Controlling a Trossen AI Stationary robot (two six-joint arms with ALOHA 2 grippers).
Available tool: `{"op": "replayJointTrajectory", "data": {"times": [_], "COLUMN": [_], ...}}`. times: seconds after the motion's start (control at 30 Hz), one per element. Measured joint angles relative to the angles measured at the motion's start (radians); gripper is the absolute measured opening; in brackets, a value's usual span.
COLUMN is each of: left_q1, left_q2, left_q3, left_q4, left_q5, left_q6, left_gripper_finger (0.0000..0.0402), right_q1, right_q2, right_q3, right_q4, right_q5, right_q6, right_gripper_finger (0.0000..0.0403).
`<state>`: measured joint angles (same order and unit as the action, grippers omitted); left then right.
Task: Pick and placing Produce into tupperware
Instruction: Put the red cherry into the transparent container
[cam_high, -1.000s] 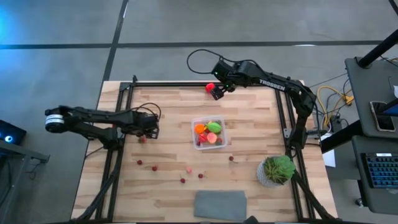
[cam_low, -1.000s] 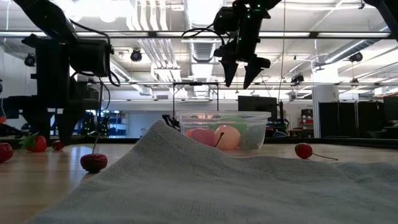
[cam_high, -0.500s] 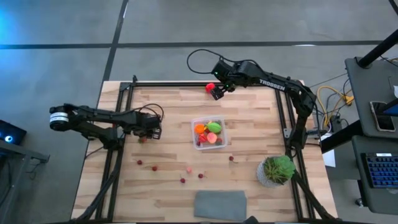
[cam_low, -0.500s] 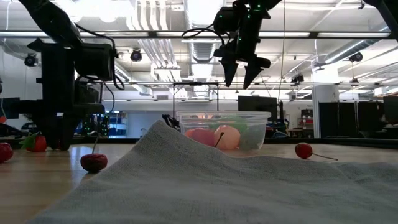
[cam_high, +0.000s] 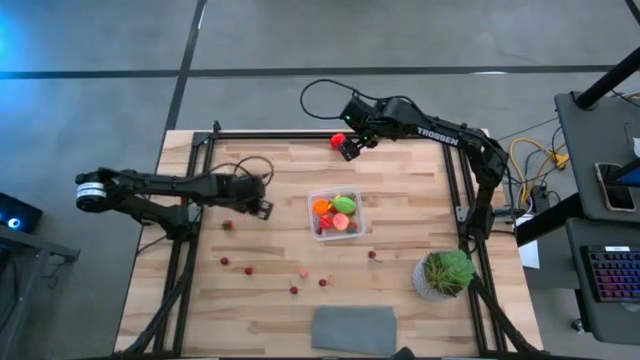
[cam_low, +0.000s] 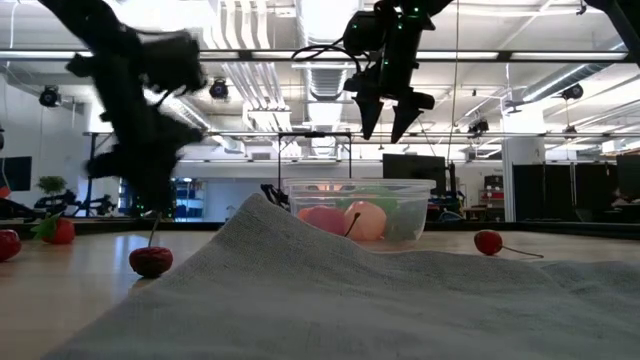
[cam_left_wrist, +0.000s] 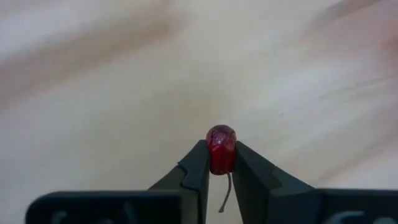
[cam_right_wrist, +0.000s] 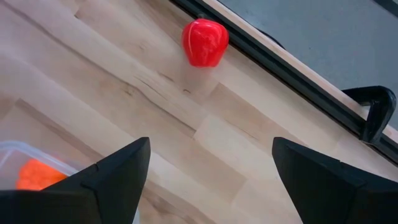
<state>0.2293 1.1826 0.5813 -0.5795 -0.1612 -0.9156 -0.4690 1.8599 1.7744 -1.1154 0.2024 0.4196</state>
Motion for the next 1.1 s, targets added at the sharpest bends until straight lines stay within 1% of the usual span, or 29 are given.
{"op": "replayJointTrajectory", "data": {"times": [0.1,0.2,0.27,0.3,0.4,0.47,0.53,0.63,0.73,0.83,1.0,1.1], "left_q1": [0.0,0.0,0.0,0.002,0.009,0.009,0.007,0.002,0.0,0.0,0.0,0.0], "left_q2": [0.0,0.026,0.059,0.082,0.171,0.239,0.308,0.398,0.455,0.48,0.458,0.422], "left_q3": [0.044,0.091,0.128,0.15,0.213,0.255,0.297,0.362,0.425,0.47,0.479,0.477], "left_q4": [0.226,0.482,0.574,0.587,0.579,0.582,0.578,0.557,0.504,0.434,0.404,0.331], "left_q5": [0.017,0.082,0.094,0.095,0.11,0.158,0.221,0.274,0.282,0.282,0.28,0.256], "left_q6": [0.14,0.283,0.321,0.324,0.331,0.357,0.376,0.37,0.348,0.35,0.354,0.356], "left_gripper_finger": [0.0037,0.0037,0.0037,0.0037,0.0036,0.0036,0.0038,0.0055,0.0087,0.0127,0.0196,0.0231], "right_q1": [0.0,0.0,0.0,0.0,-0.001,-0.001,-0.002,-0.002,-0.002,-0.002,-0.002,-0.002], "right_q2": [0.0,-0.005,-0.02,-0.031,-0.067,-0.09,-0.114,-0.145,-0.16,-0.165,-0.163,-0.159], "right_q3": [0.0,0.0,0.0,0.0,0.0,0.0,0.0,0.0,-0.001,-0.005,-0.034,-0.065], "right_q4": [-0.009,-0.024,-0.03,-0.032,-0.032,-0.033,-0.035,-0.045,-0.068,-0.094,-0.11,-0.108], "right_q5": [0.0,-0.001,-0.001,0.002,0.034,0.059,0.062,0.063,0.064,0.071,0.066,0.035], "right_q6": [-0.002,-0.018,-0.019,-0.019,-0.019,-0.019,-0.018,-0.014,-0.008,-0.009,-0.042,-0.083], "right_gripper_finger": [0.0329,0.0329,0.0329,0.0329,0.0329,0.0329,0.0329,0.0329,0.0329,0.0329,0.0329,0.0329]}}
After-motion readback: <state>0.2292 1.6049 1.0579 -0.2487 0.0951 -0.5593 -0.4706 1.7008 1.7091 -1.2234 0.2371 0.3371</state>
